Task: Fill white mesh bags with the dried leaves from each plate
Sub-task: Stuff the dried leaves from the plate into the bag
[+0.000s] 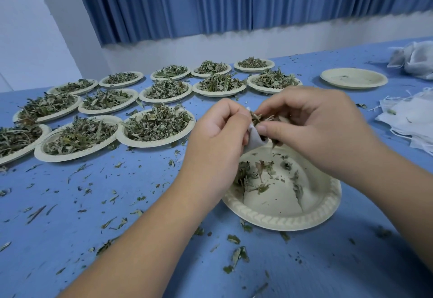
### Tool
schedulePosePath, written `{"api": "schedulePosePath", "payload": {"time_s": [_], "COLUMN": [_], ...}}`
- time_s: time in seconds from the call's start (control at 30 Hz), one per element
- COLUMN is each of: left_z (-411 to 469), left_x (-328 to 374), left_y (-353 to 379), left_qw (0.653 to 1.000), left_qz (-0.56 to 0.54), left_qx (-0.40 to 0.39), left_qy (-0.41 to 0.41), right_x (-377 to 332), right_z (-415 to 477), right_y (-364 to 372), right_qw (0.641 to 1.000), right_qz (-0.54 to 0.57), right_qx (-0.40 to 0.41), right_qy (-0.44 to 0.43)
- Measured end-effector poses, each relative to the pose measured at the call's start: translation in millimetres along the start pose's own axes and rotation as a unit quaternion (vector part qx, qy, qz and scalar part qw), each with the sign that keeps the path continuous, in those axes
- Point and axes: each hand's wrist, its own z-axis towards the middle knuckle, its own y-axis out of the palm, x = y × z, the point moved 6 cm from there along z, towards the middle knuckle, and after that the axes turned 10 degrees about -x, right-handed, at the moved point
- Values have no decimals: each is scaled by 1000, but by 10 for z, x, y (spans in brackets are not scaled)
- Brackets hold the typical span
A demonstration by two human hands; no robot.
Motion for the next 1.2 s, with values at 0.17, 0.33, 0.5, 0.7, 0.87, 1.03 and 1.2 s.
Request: {"api": "schedulePosePath", "payload": {"time_s": [0.17, 0.33, 0.5, 0.7, 0.87, 1.03, 1.2], "left_z": [2, 3, 2, -5, -3, -8, 29], "left_x": [2, 2, -6, -7, 18, 17, 7], "left_y": [8, 26, 38, 63, 1, 18, -2], "left_qw": [1000, 1000, 1000, 998, 1000, 999, 993], "left_qz": [21, 17, 5, 36, 7, -40, -108], "left_qx": [-9, -19, -17, -42, -27, -33, -36], "left_qy": [-6, -9, -5, -11, -4, 4, -7], "right_x": [-80, -47, 8, 25, 4, 133, 245], "right_z": [-9, 6, 1, 4, 18, 51, 76], "right_y": [23, -3, -13, 2, 24, 76, 207], "right_qw": [997, 998, 997, 996, 981, 964, 926], "right_qz": [-74, -65, 47, 60, 171, 237, 288], "right_qx": [10, -20, -31, -8, -70, -64, -153], "right_qy": [-29, -1, 44, 73, 62, 101, 191]}}
